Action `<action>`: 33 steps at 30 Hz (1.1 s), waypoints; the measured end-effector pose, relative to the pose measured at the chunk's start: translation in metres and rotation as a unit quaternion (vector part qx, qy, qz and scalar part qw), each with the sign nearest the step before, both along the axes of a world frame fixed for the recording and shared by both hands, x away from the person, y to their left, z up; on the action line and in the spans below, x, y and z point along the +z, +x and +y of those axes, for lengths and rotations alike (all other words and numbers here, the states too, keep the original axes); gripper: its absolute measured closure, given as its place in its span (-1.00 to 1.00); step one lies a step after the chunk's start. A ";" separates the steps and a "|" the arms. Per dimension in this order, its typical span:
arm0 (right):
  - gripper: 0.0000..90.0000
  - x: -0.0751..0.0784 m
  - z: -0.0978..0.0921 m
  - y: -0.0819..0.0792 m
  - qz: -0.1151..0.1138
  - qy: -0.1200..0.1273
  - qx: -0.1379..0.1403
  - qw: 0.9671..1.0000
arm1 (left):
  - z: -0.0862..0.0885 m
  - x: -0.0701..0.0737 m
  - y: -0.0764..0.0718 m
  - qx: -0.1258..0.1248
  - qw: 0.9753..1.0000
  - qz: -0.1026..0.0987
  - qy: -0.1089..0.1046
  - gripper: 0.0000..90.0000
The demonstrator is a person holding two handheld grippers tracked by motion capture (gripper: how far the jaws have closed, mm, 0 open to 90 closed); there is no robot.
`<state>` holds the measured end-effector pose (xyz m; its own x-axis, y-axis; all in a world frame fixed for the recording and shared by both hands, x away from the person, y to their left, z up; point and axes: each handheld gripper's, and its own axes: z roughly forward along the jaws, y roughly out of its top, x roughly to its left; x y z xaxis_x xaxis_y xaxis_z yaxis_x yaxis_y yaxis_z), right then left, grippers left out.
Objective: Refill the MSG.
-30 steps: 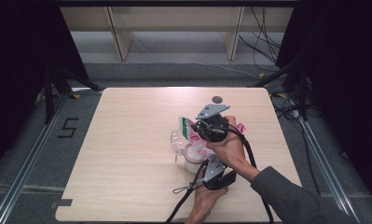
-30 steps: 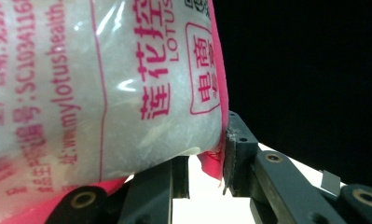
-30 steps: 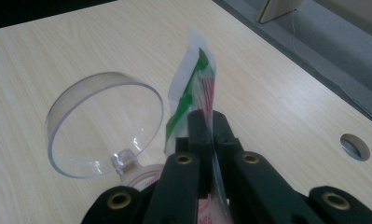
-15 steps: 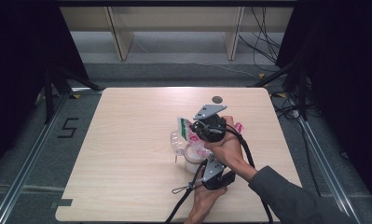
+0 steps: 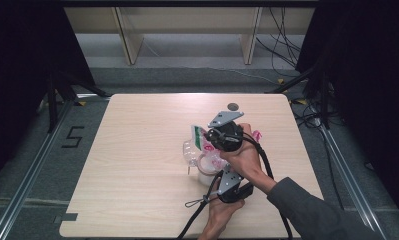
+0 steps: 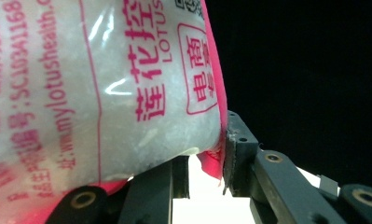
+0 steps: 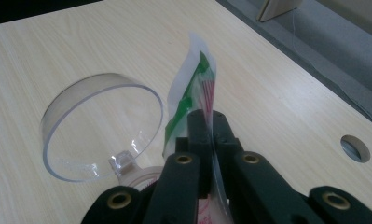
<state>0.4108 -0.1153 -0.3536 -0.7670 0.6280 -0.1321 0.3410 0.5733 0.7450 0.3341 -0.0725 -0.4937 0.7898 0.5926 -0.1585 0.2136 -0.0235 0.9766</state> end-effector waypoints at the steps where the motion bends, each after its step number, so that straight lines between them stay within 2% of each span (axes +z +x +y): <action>1: 1.00 0.000 -0.001 0.000 -0.002 0.000 0.000 1.000 | 0.000 0.000 0.000 0.000 1.000 0.001 -0.001 0.65; 3: 1.00 0.000 -0.001 0.001 -0.008 0.001 0.009 1.000 | 0.000 0.000 0.000 0.000 1.000 0.001 -0.002 0.66; 6: 1.00 0.000 -0.001 0.002 -0.013 -0.002 0.005 1.000 | 0.000 0.000 0.000 -0.001 1.000 0.002 0.000 0.66; 14: 1.00 0.000 0.000 0.001 -0.004 0.000 -0.003 1.000 | 0.000 0.001 0.000 -0.001 1.000 -0.002 0.000 0.65; 15: 1.00 0.000 0.000 0.002 -0.005 0.001 -0.004 1.000 | -0.002 -0.001 0.001 -0.008 1.000 -0.007 -0.020 0.66; 16: 1.00 0.000 0.000 0.002 -0.004 0.000 -0.004 1.000 | 0.000 0.000 0.000 -0.002 1.000 -0.002 -0.002 0.65; 23: 1.00 0.001 0.000 0.002 -0.001 0.003 -0.002 1.000 | -0.001 0.000 0.001 0.002 1.000 0.001 -0.008 0.66; 25: 1.00 0.002 0.000 0.002 -0.008 -0.002 0.009 1.000 | -0.001 0.000 0.001 0.002 1.000 0.000 -0.008 0.66; 26: 1.00 0.002 0.000 0.001 -0.001 0.002 0.001 1.000 | -0.001 0.000 0.001 0.001 1.000 0.000 -0.008 0.66; 30: 1.00 0.000 0.002 0.002 -0.008 -0.010 0.009 1.000 | -0.001 -0.001 0.000 0.002 1.000 0.004 -0.009 0.66; 33: 1.00 0.000 0.002 0.002 -0.012 -0.006 -0.001 1.000 | 0.000 -0.001 0.001 0.001 1.000 0.004 -0.007 0.66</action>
<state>0.4126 -0.1133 -0.3540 -0.7615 0.6285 -0.1586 0.3243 0.5812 0.7463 0.3350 -0.0724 -0.4945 0.7875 0.5913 -0.1739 0.2223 -0.0094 0.9749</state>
